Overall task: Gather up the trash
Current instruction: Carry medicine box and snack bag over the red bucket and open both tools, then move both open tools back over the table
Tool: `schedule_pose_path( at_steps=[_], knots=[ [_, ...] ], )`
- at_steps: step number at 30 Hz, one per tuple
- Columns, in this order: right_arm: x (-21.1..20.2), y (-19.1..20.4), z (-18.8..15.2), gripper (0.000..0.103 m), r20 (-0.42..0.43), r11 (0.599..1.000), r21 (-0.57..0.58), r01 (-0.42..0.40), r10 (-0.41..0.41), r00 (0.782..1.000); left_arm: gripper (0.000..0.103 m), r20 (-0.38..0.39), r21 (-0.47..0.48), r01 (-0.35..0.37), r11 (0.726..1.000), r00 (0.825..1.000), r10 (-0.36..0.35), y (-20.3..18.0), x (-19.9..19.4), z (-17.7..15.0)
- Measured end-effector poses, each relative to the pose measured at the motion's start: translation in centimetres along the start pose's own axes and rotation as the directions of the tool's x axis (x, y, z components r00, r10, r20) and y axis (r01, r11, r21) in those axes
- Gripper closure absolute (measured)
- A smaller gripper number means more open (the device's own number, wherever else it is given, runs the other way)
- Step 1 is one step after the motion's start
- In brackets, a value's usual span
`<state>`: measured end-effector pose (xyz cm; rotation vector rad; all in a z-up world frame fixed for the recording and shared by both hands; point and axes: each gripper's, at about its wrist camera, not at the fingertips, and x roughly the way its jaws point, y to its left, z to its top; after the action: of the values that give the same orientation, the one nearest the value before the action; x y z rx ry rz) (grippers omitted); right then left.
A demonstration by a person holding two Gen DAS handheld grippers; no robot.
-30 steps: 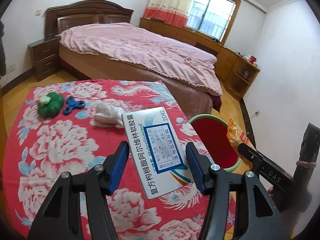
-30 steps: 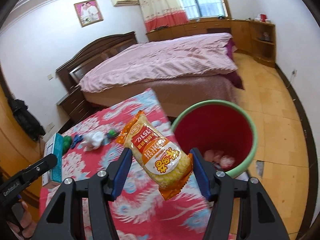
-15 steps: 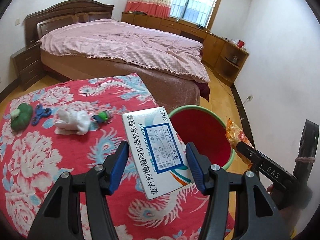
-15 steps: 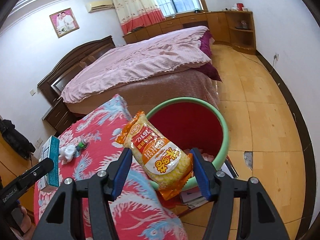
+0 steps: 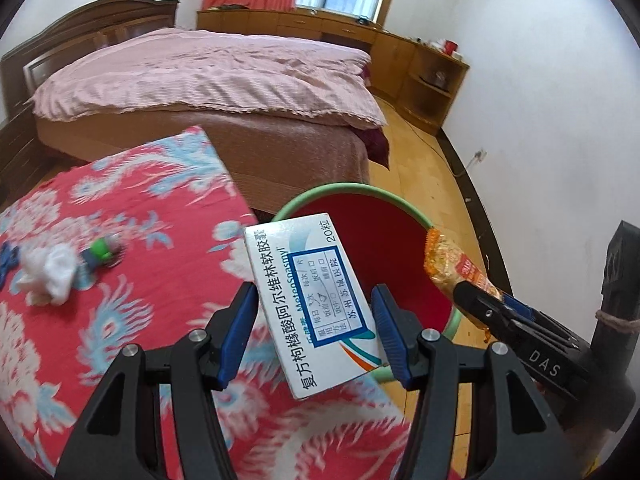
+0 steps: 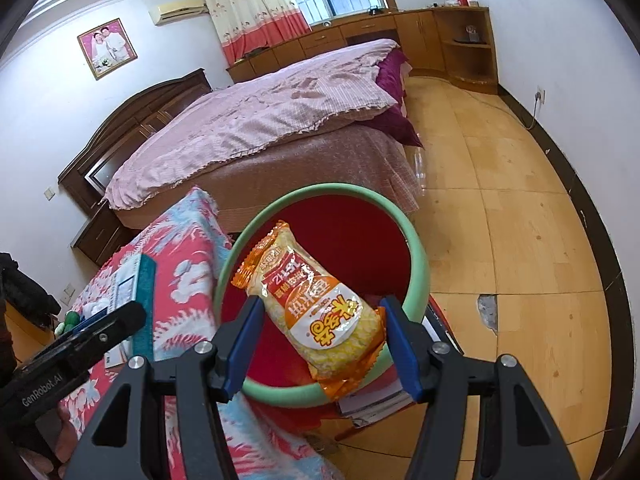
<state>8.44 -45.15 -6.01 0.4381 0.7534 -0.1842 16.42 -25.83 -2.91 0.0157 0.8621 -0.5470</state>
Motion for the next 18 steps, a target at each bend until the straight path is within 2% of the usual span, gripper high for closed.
schedule_pose_path(
  at_steps=[4, 10, 12, 14, 18],
  knots=[
    [1.6, -0.7, 0.4, 0.04, -0.016, 1.0, 0.012, 0.003, -0.003, 1.0, 0.043, 0.009, 0.044, -0.009, 0.999, 1.0, 0.009, -1.0, 1.6, 0.7],
    [3.6, -1.2, 0.6, 0.038, -0.042, 1.0, 0.006, 0.016, -0.016, 0.999, 0.043, -0.008, 0.048, -0.013, 0.999, 1.0, 0.013, -1.0, 3.6, 1.6],
    [3.8, -1.2, 0.7, 0.037, -0.038, 1.0, 0.006, 0.014, -0.014, 0.999, 0.043, -0.01, 0.059, -0.024, 0.998, 1.0, 0.024, -1.0, 4.0, 1.7],
    [3.8, -1.3, 0.8, 0.031, -0.028, 1.0, 0.005, 0.016, -0.016, 0.999, 0.043, -0.019, 0.075, -0.04, 0.996, 0.999, 0.041, -1.2, 4.4, 1.8],
    [3.4, -1.3, 0.7, 0.03, -0.022, 1.0, 0.014, 0.011, -0.011, 1.0, 0.043, -0.019, 0.072, -0.024, 0.997, 0.999, 0.026, -1.3, 4.6, 2.1]
  ],
)
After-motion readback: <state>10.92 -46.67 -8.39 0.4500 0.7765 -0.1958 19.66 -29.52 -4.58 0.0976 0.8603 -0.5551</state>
